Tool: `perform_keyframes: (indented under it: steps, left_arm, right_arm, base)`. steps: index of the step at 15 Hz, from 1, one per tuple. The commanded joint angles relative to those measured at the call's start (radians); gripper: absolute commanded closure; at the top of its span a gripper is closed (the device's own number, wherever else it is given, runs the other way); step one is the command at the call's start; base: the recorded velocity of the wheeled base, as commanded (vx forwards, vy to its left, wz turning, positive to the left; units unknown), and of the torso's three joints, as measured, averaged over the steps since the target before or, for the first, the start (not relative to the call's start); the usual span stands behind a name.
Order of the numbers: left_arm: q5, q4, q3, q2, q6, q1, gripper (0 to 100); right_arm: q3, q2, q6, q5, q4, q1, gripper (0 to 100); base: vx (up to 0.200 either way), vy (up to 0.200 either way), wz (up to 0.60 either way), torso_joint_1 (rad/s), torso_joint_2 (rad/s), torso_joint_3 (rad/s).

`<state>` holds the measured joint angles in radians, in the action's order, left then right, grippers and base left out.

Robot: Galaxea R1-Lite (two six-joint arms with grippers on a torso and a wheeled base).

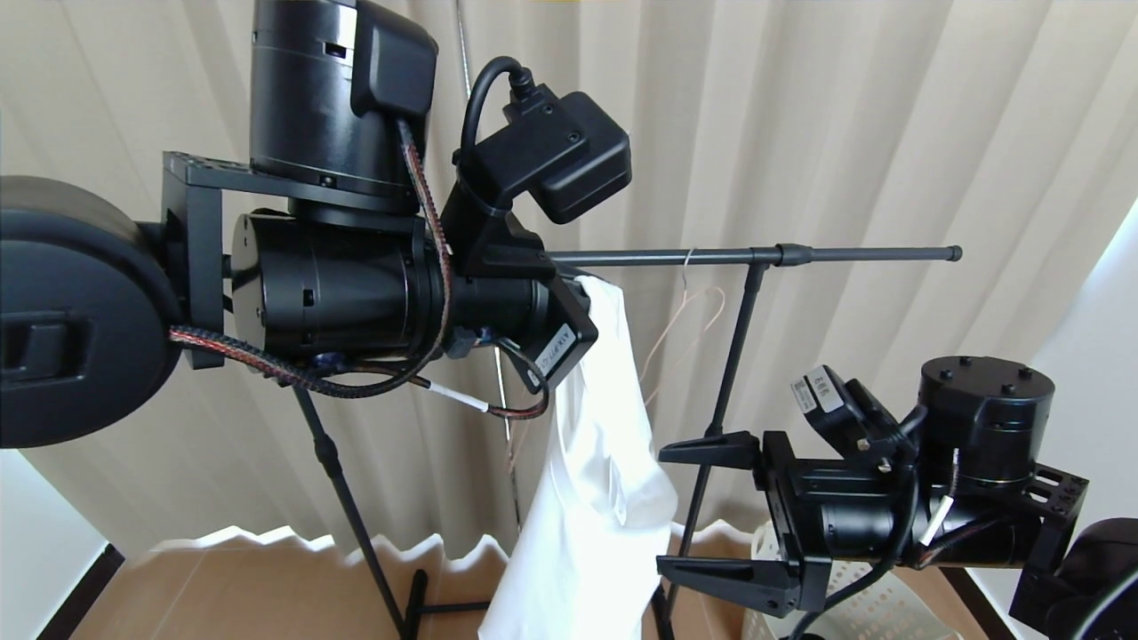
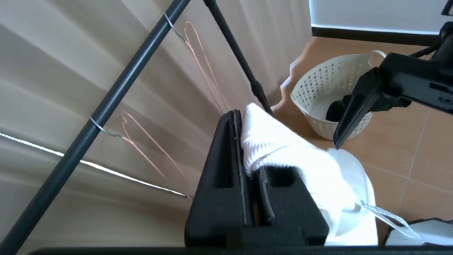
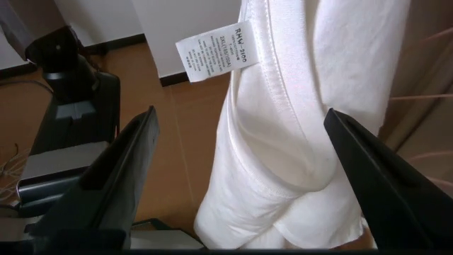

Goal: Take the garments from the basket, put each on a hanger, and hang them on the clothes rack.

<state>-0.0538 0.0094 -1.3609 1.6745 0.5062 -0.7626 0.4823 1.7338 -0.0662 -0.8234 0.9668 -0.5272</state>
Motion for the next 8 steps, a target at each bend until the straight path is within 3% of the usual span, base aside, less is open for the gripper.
perform_keyframes:
  steps: [1, 8]
  left_arm:
    - [0.000, 0.000, 0.000, 0.002, 0.000, -0.001, 100]
    - [-0.001, -0.002, 0.002, 0.001, 0.002, -0.008, 100]
  right_arm:
    - [-0.001, 0.007, 0.000, -0.002, 0.001, -0.004, 0]
    - [0.024, 0.073, 0.014, 0.003, 0.006, -0.007, 0]
  base:
    - [0.000, 0.000, 0.00, 0.000, 0.00, 0.000]
    - [0.000, 0.000, 0.00, 0.000, 0.00, 0.000]
